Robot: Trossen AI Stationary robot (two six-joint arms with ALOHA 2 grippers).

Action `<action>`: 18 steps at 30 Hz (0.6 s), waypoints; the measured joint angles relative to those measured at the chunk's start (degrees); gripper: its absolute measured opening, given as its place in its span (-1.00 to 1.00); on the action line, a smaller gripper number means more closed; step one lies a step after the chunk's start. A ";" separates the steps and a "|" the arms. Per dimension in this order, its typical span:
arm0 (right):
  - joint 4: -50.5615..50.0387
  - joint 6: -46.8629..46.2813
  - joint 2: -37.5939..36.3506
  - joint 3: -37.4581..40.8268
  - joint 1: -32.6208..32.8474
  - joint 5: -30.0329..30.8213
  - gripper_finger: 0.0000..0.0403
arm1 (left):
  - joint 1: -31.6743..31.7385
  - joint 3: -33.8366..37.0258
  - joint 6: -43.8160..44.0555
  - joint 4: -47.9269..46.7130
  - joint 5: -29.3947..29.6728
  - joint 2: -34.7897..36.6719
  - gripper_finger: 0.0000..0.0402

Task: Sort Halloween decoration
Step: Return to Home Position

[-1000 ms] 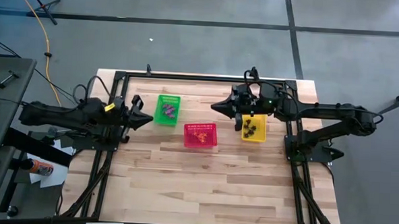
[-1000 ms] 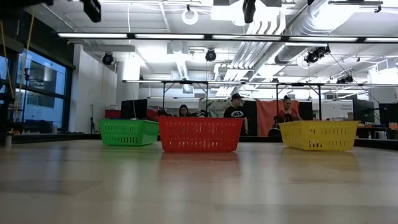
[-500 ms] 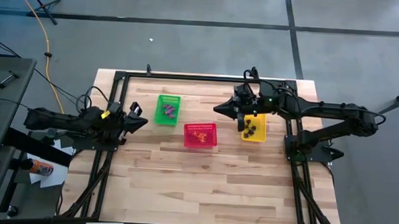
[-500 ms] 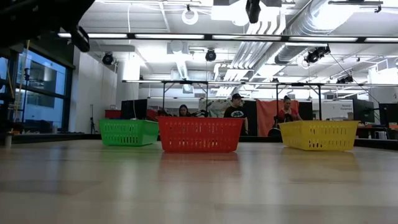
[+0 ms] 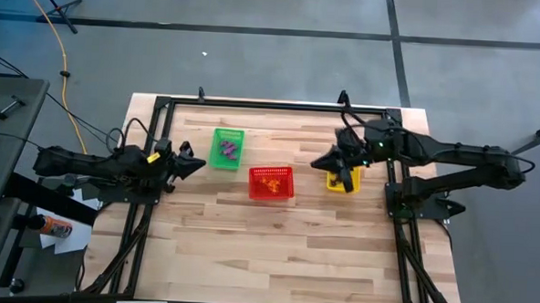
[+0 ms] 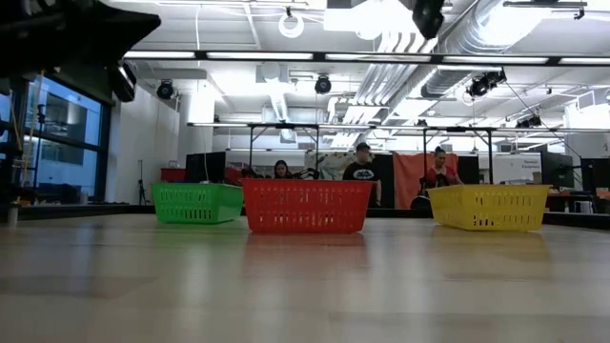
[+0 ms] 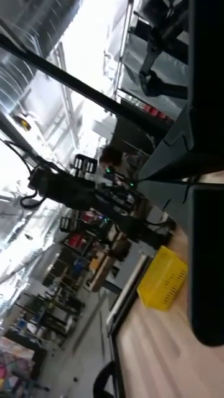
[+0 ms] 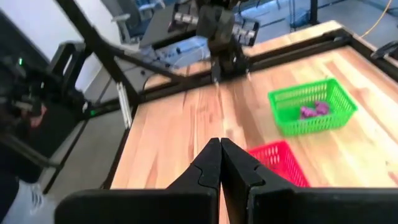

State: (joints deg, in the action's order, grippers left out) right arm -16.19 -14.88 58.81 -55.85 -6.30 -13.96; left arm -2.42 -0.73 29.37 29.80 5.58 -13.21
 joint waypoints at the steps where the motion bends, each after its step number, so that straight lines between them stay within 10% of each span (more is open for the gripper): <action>1: -0.06 0.33 -1.28 1.61 0.25 0.00 -1.00 | 0.00 0.00 0.01 -0.47 0.02 0.00 -1.00; 7: 6.09 -2.01 -12.59 17.30 0.85 -0.02 -1.00 | 0.00 0.00 0.00 -3.73 0.00 0.00 -1.00; 18: 47.06 -7.63 -27.35 47.29 -1.55 -2.81 -1.00 | 0.00 0.00 0.01 -6.67 -0.02 0.00 -1.00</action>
State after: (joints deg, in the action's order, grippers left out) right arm 30.87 -22.51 31.47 -8.56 -7.85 -16.76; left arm -2.42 -0.73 29.38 23.13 5.56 -13.21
